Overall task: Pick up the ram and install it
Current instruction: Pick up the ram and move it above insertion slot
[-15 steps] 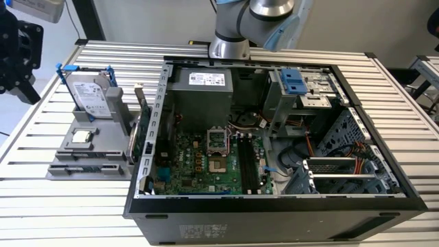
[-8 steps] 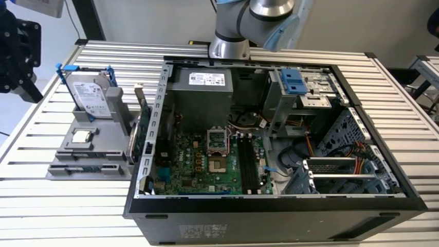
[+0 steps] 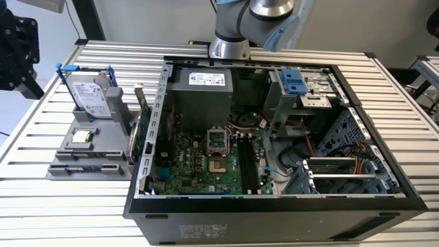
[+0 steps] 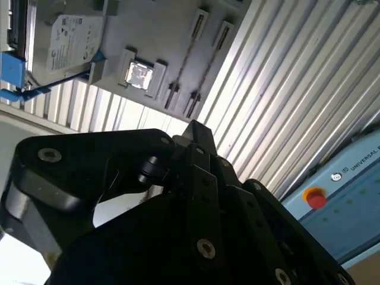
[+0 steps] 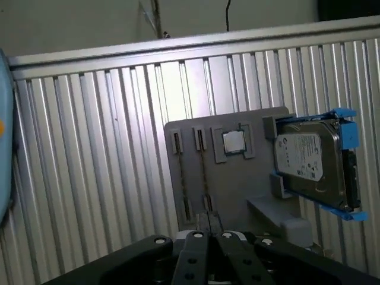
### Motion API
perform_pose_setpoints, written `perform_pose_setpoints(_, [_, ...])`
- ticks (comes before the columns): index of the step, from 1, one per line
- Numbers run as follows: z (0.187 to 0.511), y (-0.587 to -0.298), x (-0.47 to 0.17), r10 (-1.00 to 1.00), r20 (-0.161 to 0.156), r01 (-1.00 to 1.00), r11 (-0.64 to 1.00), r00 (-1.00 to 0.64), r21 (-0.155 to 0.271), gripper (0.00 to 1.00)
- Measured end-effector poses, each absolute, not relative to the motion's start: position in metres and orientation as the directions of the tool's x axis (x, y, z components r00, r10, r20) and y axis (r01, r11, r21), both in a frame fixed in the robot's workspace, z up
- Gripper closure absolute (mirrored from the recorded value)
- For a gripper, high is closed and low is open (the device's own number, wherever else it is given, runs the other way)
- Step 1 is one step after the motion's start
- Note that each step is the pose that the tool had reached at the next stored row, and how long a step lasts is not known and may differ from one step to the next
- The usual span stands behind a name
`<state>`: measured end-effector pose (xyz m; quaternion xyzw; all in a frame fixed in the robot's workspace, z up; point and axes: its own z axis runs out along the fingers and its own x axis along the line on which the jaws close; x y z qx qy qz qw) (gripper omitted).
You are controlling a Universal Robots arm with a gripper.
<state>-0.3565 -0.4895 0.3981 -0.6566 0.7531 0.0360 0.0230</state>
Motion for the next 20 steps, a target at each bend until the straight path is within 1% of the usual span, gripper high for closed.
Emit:
perform_pose_setpoints(14, [0.3981, -0.4895, -0.3568, -0.993, -0.080, -0.995, -0.092, 0.090, 0.024, 1.00])
perform_pose_setpoints(20, [0.3971, -0.4895, -0.3567, -0.991, -0.080, -0.994, -0.106, 0.104, 0.024, 1.00])
